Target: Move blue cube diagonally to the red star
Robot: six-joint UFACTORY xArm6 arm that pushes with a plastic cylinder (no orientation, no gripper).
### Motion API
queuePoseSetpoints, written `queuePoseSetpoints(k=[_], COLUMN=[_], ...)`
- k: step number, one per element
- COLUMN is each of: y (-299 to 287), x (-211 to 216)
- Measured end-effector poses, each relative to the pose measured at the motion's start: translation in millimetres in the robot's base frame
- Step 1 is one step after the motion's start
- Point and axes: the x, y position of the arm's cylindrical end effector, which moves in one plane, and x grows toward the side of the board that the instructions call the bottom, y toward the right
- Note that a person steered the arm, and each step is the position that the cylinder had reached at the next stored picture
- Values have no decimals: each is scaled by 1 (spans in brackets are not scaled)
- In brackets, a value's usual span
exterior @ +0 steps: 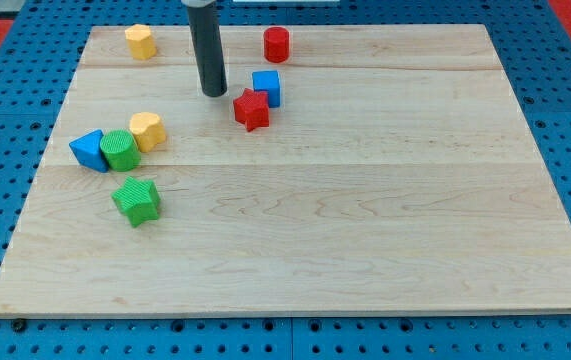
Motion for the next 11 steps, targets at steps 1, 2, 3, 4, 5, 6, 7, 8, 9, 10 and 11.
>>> queuePoseSetpoints(k=[1,2,3,4,5,6,7,8,9,10,11], y=[42,79,83,81,29,25,29,77,116,148,164], x=[10,5,3,3,-20,-24,-24,-15,-18,-48,-61])
